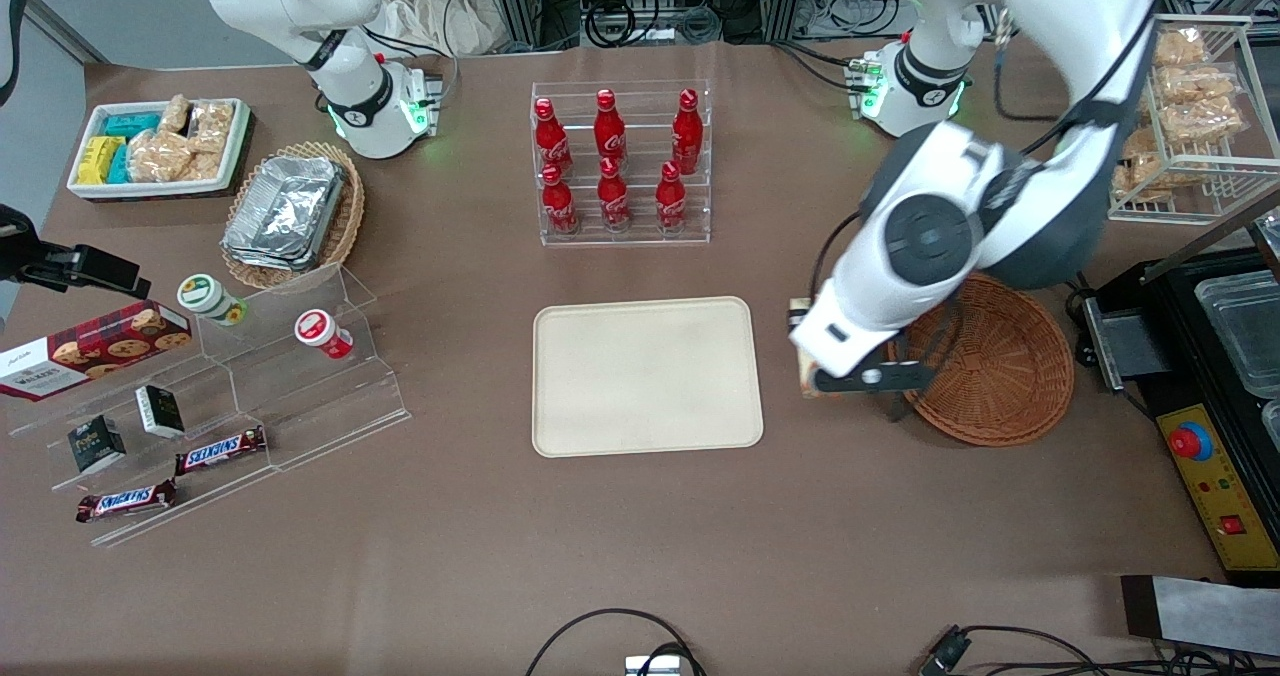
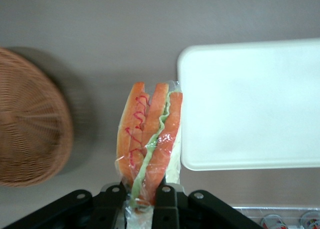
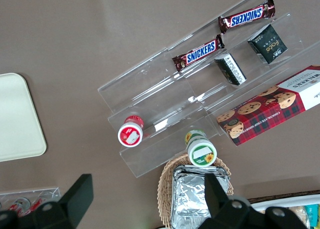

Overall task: Place sandwich from basket to tray
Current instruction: 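Lift the sandwich and carry it with the left gripper over the beige tray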

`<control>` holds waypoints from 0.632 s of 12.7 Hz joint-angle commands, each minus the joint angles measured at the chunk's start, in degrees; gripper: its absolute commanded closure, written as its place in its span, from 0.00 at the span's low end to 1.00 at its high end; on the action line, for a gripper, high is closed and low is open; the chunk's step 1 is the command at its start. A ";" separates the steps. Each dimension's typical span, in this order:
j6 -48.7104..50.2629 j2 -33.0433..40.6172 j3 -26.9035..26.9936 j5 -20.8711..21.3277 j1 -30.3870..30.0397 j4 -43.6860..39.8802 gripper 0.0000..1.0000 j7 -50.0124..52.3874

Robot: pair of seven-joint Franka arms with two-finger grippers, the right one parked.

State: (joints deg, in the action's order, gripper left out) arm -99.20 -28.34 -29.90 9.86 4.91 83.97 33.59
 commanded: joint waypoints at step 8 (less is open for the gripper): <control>-12.50 -18.77 0.81 6.31 6.69 -4.78 1.00 9.20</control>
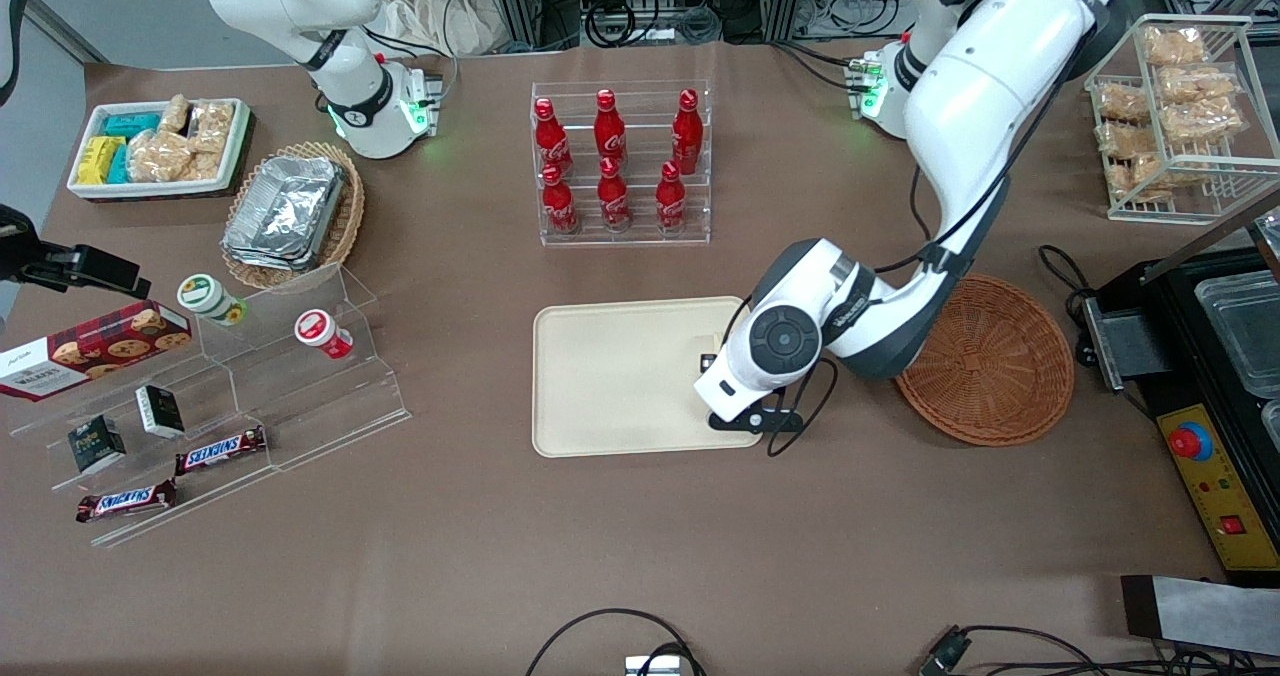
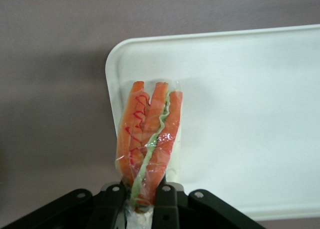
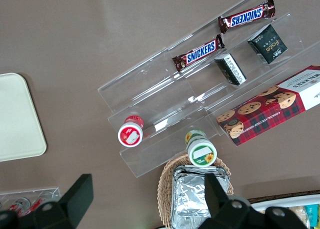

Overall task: Place sandwich from basket to tray
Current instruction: 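Lower the sandwich onto the tray and open the left gripper, then raise the left gripper away from the sandwich toward the basket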

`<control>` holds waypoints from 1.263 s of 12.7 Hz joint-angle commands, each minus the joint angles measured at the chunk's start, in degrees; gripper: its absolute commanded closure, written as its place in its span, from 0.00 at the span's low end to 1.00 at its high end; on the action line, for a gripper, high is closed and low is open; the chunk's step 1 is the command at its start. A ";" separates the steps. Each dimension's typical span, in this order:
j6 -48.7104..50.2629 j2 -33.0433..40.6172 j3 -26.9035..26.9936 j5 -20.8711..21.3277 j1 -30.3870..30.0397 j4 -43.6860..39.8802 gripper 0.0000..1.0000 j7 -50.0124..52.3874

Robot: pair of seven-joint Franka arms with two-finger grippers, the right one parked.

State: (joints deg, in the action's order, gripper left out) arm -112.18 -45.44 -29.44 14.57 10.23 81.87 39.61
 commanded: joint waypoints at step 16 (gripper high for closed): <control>9.88 29.49 -0.01 -1.19 -11.87 17.32 0.00 -7.38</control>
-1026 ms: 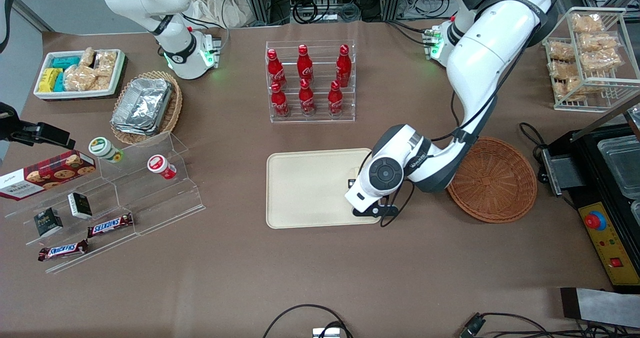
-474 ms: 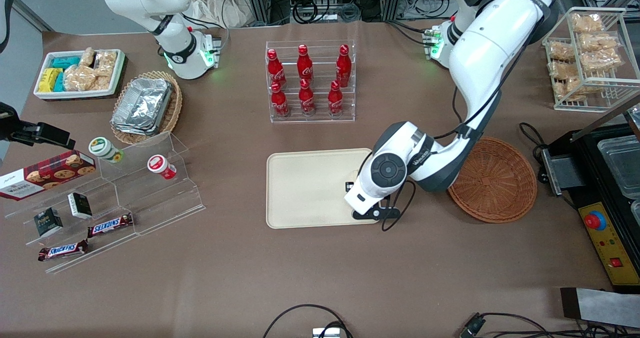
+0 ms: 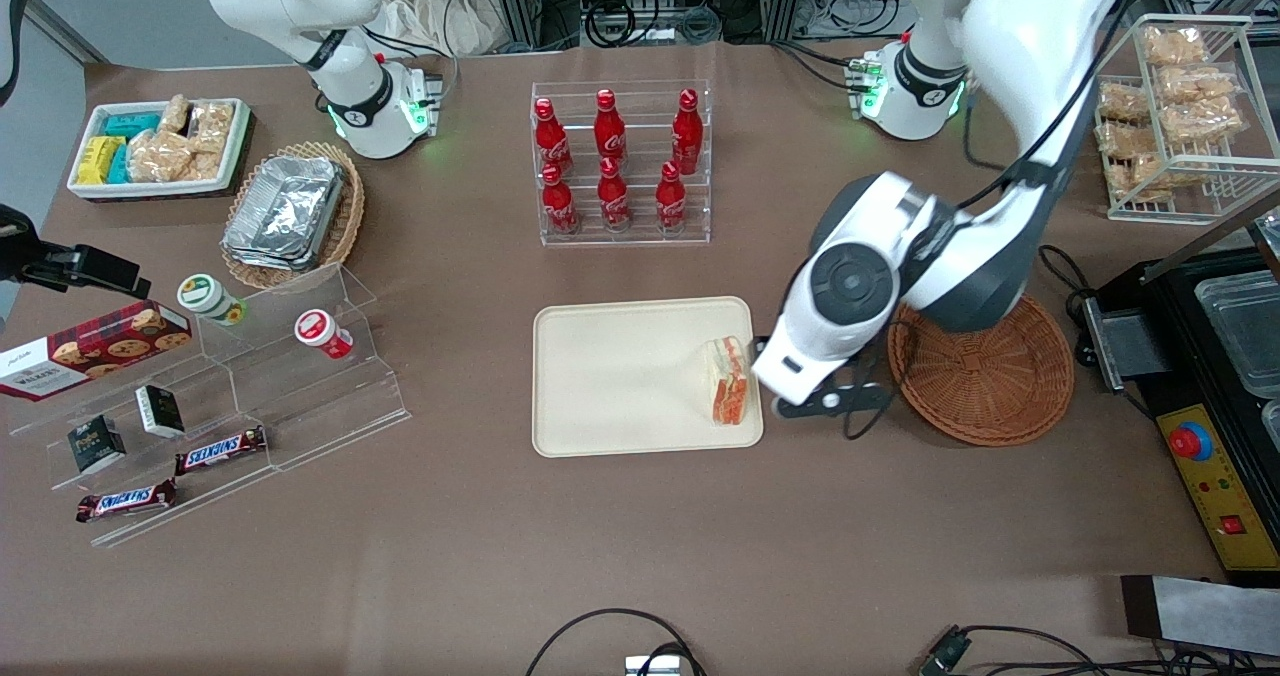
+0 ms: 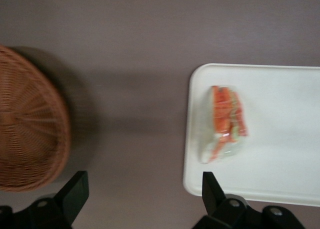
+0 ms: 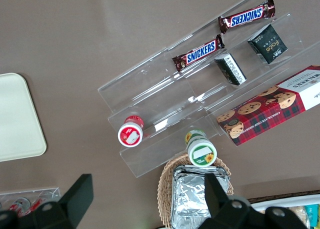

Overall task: Place sandwich from basket to tray
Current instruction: 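Raise the left gripper away from the sandwich toward the basket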

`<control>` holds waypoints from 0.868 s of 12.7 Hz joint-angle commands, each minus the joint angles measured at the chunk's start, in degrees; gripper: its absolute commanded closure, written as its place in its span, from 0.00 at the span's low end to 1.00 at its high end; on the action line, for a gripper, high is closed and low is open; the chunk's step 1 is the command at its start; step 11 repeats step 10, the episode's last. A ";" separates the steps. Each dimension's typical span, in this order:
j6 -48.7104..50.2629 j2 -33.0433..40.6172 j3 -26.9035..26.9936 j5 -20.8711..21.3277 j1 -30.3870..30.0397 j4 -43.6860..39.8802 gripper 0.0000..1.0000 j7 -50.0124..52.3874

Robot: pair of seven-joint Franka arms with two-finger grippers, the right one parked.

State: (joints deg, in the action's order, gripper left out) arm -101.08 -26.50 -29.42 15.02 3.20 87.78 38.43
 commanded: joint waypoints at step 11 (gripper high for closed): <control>10.03 10.70 0.42 -2.74 -22.79 -4.17 0.00 -27.35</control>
